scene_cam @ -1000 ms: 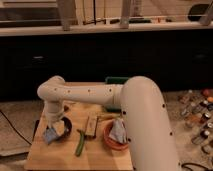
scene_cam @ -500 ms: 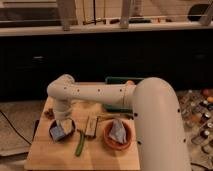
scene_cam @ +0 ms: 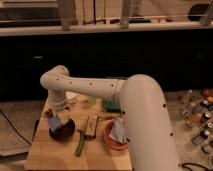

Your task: Wipe purple bowl with sponge

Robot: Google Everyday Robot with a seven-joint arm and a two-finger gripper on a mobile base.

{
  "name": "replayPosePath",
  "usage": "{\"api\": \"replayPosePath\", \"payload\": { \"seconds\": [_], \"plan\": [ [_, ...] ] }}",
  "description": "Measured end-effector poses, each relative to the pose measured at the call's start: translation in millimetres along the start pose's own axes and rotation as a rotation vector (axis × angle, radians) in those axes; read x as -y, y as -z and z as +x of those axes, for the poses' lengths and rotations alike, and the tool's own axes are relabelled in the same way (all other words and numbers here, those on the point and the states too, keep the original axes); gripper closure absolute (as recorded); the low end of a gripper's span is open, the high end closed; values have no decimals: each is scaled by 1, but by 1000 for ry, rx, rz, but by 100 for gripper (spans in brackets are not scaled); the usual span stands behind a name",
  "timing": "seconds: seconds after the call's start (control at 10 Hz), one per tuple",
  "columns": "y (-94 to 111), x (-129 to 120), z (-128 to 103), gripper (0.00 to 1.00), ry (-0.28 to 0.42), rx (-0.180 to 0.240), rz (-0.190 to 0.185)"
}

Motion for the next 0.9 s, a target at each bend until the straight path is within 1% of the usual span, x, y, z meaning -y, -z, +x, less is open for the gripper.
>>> {"api": "replayPosePath", "payload": {
  "seconds": [0.1, 0.2, 0.3, 0.5, 0.6, 0.7, 0.8, 0.9],
  "plan": [
    [-1, 15, -10, 96, 41, 1, -7],
    [-2, 22, -17, 96, 71, 4, -13],
    [-4, 24, -26, 96, 105, 15, -21],
    [-9, 10, -45, 96, 138, 40, -37],
    [-13, -2, -52, 96, 139, 53, -48],
    [-16, -12, -58, 96, 134, 66, -51],
    [-19, -29, -60, 96, 114, 80, -56],
    [-20, -42, -55, 96, 88, 86, -59]
  ]
}}
